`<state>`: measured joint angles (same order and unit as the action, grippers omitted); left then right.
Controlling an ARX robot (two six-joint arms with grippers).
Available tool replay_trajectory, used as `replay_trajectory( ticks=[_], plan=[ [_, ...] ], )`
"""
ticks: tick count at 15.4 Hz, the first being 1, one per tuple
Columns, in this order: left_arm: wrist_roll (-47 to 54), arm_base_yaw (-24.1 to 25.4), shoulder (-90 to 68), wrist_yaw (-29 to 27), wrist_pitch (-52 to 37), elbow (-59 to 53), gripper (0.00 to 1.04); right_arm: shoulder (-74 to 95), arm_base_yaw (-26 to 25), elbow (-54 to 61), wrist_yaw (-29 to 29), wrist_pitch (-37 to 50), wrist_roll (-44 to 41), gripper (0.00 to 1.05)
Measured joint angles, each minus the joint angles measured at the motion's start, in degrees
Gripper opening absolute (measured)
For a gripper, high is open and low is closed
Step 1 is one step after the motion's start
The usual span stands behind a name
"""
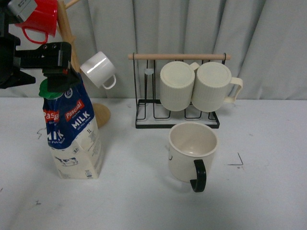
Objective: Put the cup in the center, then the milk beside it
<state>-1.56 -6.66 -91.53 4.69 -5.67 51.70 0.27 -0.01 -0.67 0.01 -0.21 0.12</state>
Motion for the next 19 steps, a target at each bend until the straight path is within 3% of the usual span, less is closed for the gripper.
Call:
replay_trajectory(
  ticks=[9, 17, 18, 19],
  plan=[
    [-1.1, -3.0, -3.1, -2.9, -4.9, -5.8, 0.98, 0.0, 0.0, 0.0, 0.0, 0.0, 0.0, 0.98],
    [-1.5, -3.8, -3.4, -4.0, -5.5, -6.2, 0.13, 0.0, 0.0, 0.0, 0.0, 0.0, 0.0, 0.98],
    [-1.5, -4.1, -3.3, -4.3, -5.5, -6.2, 0.05, 0.0, 0.0, 0.0, 0.0, 0.0, 0.0, 0.98],
    [-1.5, -4.4, -3.2, -4.6, -5.2, -6.2, 0.04, 0.0, 0.0, 0.0, 0.0, 0.0, 0.0, 0.98]
  ],
)
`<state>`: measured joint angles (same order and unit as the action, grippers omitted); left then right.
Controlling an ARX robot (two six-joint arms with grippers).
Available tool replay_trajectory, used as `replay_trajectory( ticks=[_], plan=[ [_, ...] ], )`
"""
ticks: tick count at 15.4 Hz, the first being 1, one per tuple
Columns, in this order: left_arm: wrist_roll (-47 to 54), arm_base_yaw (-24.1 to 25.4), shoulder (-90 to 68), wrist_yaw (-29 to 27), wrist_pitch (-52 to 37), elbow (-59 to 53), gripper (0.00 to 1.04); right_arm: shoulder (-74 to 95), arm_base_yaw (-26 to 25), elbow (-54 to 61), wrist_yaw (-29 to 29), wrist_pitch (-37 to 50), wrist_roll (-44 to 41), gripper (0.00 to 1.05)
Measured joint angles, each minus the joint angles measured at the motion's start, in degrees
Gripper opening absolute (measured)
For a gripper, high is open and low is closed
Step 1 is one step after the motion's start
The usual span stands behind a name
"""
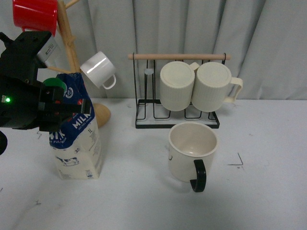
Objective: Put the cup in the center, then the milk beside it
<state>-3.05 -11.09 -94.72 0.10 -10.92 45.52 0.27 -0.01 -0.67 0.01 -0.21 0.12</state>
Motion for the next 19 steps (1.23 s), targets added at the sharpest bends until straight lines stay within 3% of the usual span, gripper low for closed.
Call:
replay_trajectory(
  ticks=[7, 19],
  plan=[
    [0.3, -6.4, 3.0, -3.3, 4.1, 2.8, 0.04, 0.0, 0.0, 0.0, 0.0, 0.0, 0.0, 0.98],
    [-2.3, -15.7, -5.0, -10.2, 0.4, 8.7, 0.04, 0.0, 0.0, 0.0, 0.0, 0.0, 0.0, 0.98]
  ],
)
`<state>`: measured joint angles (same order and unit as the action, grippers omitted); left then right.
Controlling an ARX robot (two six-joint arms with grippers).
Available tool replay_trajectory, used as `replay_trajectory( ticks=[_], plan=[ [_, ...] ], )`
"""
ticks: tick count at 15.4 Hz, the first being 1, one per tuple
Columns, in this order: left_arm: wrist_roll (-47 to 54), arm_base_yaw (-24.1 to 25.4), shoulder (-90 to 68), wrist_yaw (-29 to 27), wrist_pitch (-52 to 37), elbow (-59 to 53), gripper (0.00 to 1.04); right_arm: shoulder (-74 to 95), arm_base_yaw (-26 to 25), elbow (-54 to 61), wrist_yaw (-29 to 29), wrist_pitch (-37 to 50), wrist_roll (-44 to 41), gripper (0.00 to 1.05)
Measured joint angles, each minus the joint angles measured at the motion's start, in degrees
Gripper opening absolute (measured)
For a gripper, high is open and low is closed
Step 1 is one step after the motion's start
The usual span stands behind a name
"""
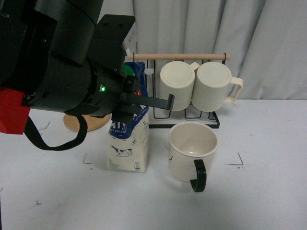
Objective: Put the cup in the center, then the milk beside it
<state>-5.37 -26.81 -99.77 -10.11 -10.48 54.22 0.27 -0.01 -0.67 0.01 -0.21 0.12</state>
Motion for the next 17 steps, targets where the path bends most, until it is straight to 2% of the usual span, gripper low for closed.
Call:
replay_trajectory(
  ticks=[16, 17],
  plan=[
    [-5.8, -1.6, -2.0, 0.9, -0.1, 0.0, 0.04, 0.0, 0.0, 0.0, 0.0, 0.0, 0.0, 0.98],
    [-6.2, -1.6, -2.0, 0.9, 0.0, 0.0, 0.07, 0.0, 0.0, 0.0, 0.0, 0.0, 0.0, 0.98]
  ],
)
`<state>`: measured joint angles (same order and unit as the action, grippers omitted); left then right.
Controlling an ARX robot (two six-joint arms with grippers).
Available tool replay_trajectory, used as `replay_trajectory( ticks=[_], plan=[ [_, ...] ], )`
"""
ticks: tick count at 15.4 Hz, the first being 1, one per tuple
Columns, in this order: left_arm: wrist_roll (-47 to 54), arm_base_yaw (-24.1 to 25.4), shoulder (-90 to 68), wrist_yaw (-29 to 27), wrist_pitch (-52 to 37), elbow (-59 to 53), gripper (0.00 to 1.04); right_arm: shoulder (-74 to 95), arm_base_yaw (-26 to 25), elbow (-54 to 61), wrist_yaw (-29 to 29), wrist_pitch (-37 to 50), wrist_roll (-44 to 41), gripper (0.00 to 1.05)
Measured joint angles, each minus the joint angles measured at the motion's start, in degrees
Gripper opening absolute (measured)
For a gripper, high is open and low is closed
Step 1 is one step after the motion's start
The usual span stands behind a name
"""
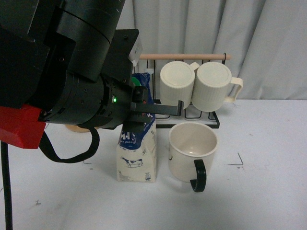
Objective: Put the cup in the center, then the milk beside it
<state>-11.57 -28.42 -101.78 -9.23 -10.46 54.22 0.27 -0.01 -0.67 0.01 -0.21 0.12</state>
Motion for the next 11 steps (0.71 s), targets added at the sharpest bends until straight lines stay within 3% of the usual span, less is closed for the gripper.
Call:
replay_trajectory(
  ticks=[6, 7, 10, 11],
  plan=[
    [-1.2, 0.2, 1.1, 1.5, 1.4, 0.8, 0.50, 0.0, 0.0, 0.0, 0.0, 0.0, 0.0, 0.98],
    [-1.9, 0.6, 2.4, 1.8, 2.1, 0.8, 0.63, 0.0, 0.0, 0.0, 0.0, 0.0, 0.0, 0.98],
    [-3.3, 2.0, 9.0, 3.3, 4.3, 0.8, 0.91, 0.0, 0.0, 0.0, 0.0, 0.0, 0.0, 0.98],
    [-4.9, 3.2, 20.2, 4.8, 4.2, -3.6, 0.98, 0.0, 0.0, 0.0, 0.0, 0.0, 0.0, 0.98]
  ],
)
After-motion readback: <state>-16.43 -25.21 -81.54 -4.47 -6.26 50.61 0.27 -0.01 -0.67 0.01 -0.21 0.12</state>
